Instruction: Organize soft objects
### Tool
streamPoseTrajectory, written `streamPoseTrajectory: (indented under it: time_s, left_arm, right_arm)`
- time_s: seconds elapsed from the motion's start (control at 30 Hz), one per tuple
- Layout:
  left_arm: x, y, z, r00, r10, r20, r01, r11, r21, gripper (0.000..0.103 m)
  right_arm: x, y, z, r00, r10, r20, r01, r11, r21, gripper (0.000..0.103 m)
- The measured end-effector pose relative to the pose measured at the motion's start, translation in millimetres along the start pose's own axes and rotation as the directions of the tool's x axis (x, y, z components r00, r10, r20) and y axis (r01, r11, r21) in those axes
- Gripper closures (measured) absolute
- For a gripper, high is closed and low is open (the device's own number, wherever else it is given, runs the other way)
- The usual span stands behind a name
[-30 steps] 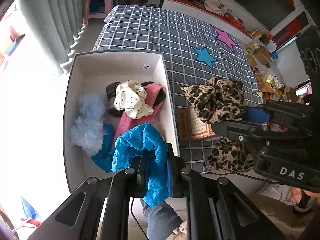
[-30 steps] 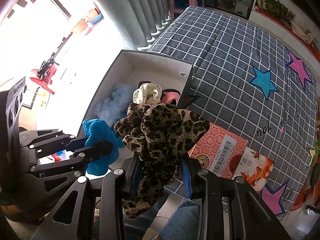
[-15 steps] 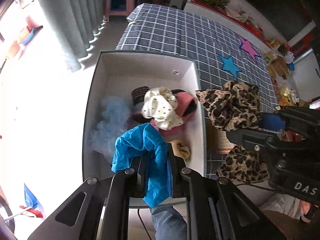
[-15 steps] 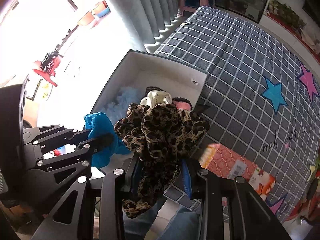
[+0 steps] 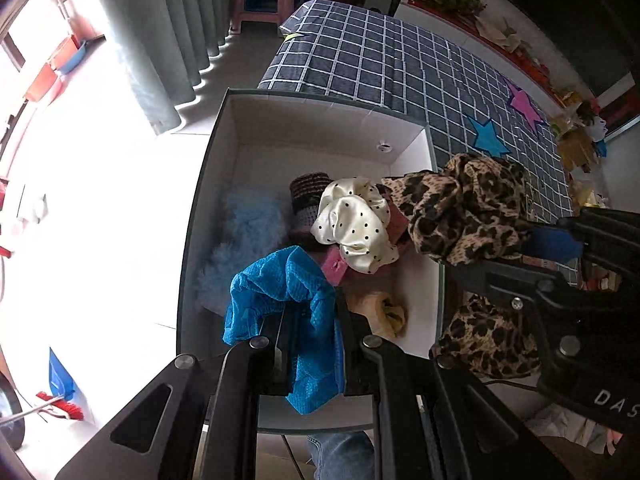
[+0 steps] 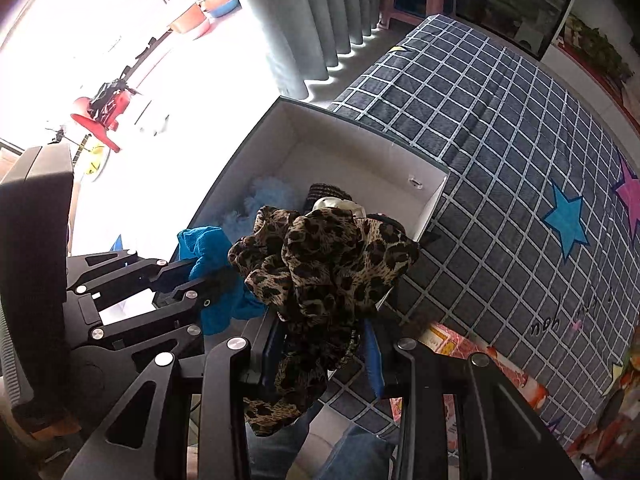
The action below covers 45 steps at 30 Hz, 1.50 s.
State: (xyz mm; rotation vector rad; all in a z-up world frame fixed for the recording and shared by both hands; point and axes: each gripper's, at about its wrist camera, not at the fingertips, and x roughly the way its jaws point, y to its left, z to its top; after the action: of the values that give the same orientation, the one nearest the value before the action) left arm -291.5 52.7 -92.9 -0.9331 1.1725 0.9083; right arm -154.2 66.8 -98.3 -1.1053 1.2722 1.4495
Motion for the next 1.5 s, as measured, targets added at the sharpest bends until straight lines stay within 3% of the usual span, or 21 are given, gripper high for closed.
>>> streamPoseTrajectory:
  time_s: [0.13,0.17,0.23,0.27,0.3,0.37,0.47,0.53,0.6,0.77,1.13,1.5]
  left_arm:
    - [2,-1,1,1.000,0.005,0.004,-0.005,1.000,-0.001,0.087]
    - [1,-2,1,1.000,0.005,0.007,-0.005,1.000,0.003,0.081]
    - [1,-4,2,1.000,0.004,0.013,-0.005,1.000,0.010,0.058]
    - [0,-5,2,1.000,0.007,0.017,-0.008,1.000,0.012,0.033]
    - [-1,-6,2,1.000,0.007,0.023,-0.007,1.000,0.015,0.020]
    - [-4,-6,1,0.999,0.008,0.036,-0.008,1.000,0.018,0.019]
    - [-8,-6,1,0.998,0.053,0.036,-0.053,0.998,0.017,0.011]
    - [-15,-5,1,0.996,0.070,0.062,-0.071,0.997,0.015,0.011]
    - [-23,-2,1,0.993,0.077,0.084,-0.077,0.997,-0.010,0.011]
    - [-27,6,3,0.997,0.061,0.043,-0.058,0.997,-0.060,0.011]
    - [-35,-2,-10,0.990,0.123,0.069,-0.121,0.992,-0.042,0.010]
    - [-38,-7,-19,0.981,0.174,0.090,-0.172,0.985,-0.030,0.010]
  right_arm:
    - [5,-3,10,1.000,0.000,-0.003,0.000,1.000,0.015,0.067]
    - [4,-5,13,1.000,0.001,0.002,-0.001,1.000,0.024,0.067]
    - [4,-7,18,1.000,0.007,0.003,-0.007,1.000,0.029,0.067]
    - [4,-7,20,1.000,0.014,0.001,-0.014,0.999,0.032,0.061]
    - [4,-8,21,1.000,0.022,0.001,-0.022,0.999,0.036,0.042]
    - [0,-8,22,1.000,0.023,0.017,-0.023,0.999,0.039,0.014]
    - [-8,-9,22,0.999,0.000,0.037,-0.001,0.999,0.038,0.012]
    - [-10,-11,22,0.999,-0.026,0.032,0.025,0.999,0.045,0.000]
    - [-13,-13,20,0.998,-0.042,0.041,0.040,0.998,0.043,0.000]
    - [-20,-11,13,0.997,-0.052,0.052,0.050,0.998,0.035,0.000]
    - [-19,7,11,0.998,-0.057,0.036,0.058,0.998,-0.019,0.000]
    - [-15,18,8,0.982,-0.184,0.036,0.186,0.979,-0.081,0.000]
